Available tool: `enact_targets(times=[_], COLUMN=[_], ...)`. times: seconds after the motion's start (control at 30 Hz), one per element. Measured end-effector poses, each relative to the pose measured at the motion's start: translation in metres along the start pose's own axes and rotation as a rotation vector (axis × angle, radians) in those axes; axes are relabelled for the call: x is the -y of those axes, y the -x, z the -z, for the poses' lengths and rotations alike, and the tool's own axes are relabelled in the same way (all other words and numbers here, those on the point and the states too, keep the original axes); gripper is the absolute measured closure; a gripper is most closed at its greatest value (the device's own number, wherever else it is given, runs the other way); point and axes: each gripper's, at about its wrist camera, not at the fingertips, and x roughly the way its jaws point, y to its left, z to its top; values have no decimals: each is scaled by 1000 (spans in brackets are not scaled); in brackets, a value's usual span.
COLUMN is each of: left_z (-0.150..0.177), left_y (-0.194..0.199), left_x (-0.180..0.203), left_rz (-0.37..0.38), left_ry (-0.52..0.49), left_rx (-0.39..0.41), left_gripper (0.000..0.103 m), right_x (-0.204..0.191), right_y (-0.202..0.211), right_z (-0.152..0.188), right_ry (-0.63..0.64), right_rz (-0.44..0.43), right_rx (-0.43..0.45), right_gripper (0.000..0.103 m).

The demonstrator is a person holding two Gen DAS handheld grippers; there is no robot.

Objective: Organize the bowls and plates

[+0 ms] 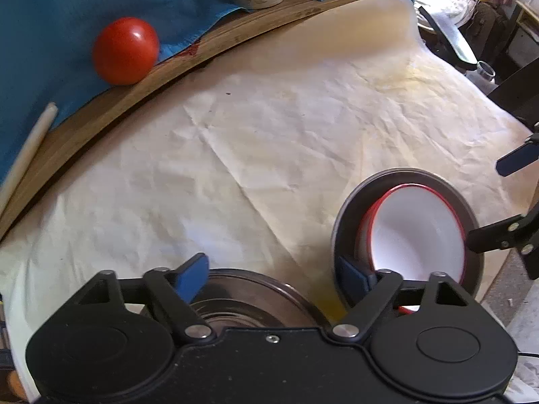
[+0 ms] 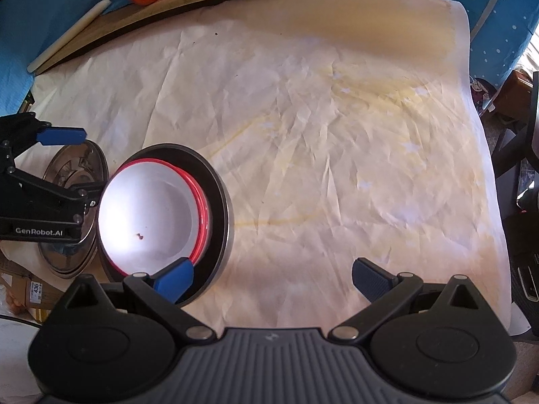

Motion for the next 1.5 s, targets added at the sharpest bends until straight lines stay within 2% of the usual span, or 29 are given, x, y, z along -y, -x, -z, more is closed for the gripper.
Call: enact_targets(times=[0.1, 0.17, 0.23, 0.43, 0.6, 0.87, 1.2, 1.37, 1.5], left_z=[0, 0, 1, 4, 2, 2, 5, 5, 6], left_y=[1, 0, -1, -3, -3, -6, -8, -9, -11], left_x=[0, 1, 1, -1, 0, -1, -5, -6, -8], left_rz=[26, 69, 99, 124, 134, 157, 186, 203, 227], left_ry=[1, 10, 18, 30, 25, 24, 33, 43, 60], left_rx=[2, -5, -8, -7, -10, -8, 0, -1, -5], left_gripper=[32, 49, 54, 55, 59, 64, 64, 69, 73], right_x=[-2, -4, -4, -4, -1, -6, 0, -5, -8], right_y=[0, -1, -1, 1, 4, -3, -2, -4, -7], right_z=[-1, -2, -3, -2, -2, -5, -2, -5, -5], right_ry=[5, 5, 3, -3, -15, -5, -33, -26, -30], right_rz=[-3, -14, -33, -52, -23, -35, -30, -4, 5], right_rx=[5, 6, 4, 2, 5, -10, -26, -37, -39], right_gripper=[1, 3, 8, 13, 15, 22, 28, 30, 35])
